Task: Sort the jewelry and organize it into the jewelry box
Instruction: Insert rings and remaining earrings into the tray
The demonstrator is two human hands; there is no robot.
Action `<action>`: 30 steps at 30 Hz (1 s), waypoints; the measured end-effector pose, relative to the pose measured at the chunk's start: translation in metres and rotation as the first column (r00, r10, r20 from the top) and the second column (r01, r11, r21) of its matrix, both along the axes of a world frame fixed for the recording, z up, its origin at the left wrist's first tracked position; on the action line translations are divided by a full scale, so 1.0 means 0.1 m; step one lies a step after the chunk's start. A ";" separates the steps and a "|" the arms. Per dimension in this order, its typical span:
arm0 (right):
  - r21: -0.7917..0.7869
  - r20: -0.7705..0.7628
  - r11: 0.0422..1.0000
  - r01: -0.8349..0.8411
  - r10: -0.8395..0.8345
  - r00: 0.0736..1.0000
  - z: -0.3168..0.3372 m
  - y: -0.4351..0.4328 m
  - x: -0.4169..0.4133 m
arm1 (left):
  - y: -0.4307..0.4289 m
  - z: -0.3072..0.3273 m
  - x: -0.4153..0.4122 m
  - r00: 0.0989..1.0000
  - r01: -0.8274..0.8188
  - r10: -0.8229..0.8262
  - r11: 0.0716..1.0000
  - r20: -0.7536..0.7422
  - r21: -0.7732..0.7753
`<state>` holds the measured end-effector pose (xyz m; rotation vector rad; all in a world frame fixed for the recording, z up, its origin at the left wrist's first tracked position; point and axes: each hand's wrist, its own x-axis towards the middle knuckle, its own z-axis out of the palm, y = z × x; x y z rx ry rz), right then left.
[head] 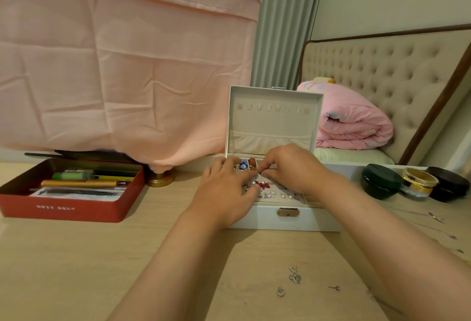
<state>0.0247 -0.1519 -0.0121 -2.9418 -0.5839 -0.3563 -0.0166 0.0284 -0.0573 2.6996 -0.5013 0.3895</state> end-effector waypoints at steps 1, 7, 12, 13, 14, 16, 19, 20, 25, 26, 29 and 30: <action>-0.007 -0.019 1.000 -0.001 0.001 1.000 0.00 0.00 0.00 | 0.00 0.00 0.00 1.000 0.003 -0.003 1.000 0.001 -0.001; 0.101 -0.024 0.995 0.019 -0.017 1.000 0.06 -0.01 -0.03 | 0.01 0.00 0.01 1.000 0.010 -0.010 1.000 0.006 -0.013; 0.073 -0.045 0.997 0.032 -0.029 0.999 0.07 -0.05 -0.11 | 0.00 0.03 -0.01 1.000 0.016 -0.015 1.000 0.015 -0.009; 0.099 -0.029 0.994 0.038 -0.036 0.999 0.09 -0.08 -0.14 | 0.00 0.03 -0.02 0.999 0.018 -0.018 1.000 0.030 -0.019; 0.129 -0.015 0.991 0.044 -0.043 0.999 0.12 -0.11 -0.17 | 0.00 0.04 -0.02 0.998 0.026 -0.024 0.999 0.055 -0.036; 0.179 0.003 0.983 0.040 -0.041 0.999 0.15 -0.16 -0.26 | -0.01 0.08 -0.03 0.990 0.056 -0.045 0.996 0.137 -0.076; 0.232 0.010 0.973 0.019 -0.022 1.000 0.17 -0.24 -0.48 | -0.07 0.19 -0.09 0.960 0.139 -0.110 0.986 0.258 -0.094; 0.247 0.004 0.969 0.012 -0.013 1.000 0.17 -0.27 -0.57 | -0.10 0.24 -0.14 0.958 0.166 -0.136 0.981 0.254 -0.101; 0.137 -0.230 0.991 -0.009 0.041 0.972 0.12 -0.39 -1.06 | -0.31 0.46 -0.38 0.974 0.217 -0.217 0.976 -0.060 0.005; 0.101 -0.294 0.995 -0.023 0.052 0.954 0.09 -0.40 -1.12 | -0.35 0.48 -0.41 0.959 0.232 -0.226 0.973 -0.170 0.014; 0.080 -0.422 0.995 -0.056 0.085 0.903 -0.03 -0.43 -1.27 | -0.44 0.43 -0.48 0.870 0.288 -0.228 0.955 -0.437 0.075; 0.084 -0.438 0.995 -0.060 0.091 0.895 -0.07 -0.44 -1.30 | -0.45 0.40 -0.49 0.841 0.303 -0.211 0.947 -0.498 0.110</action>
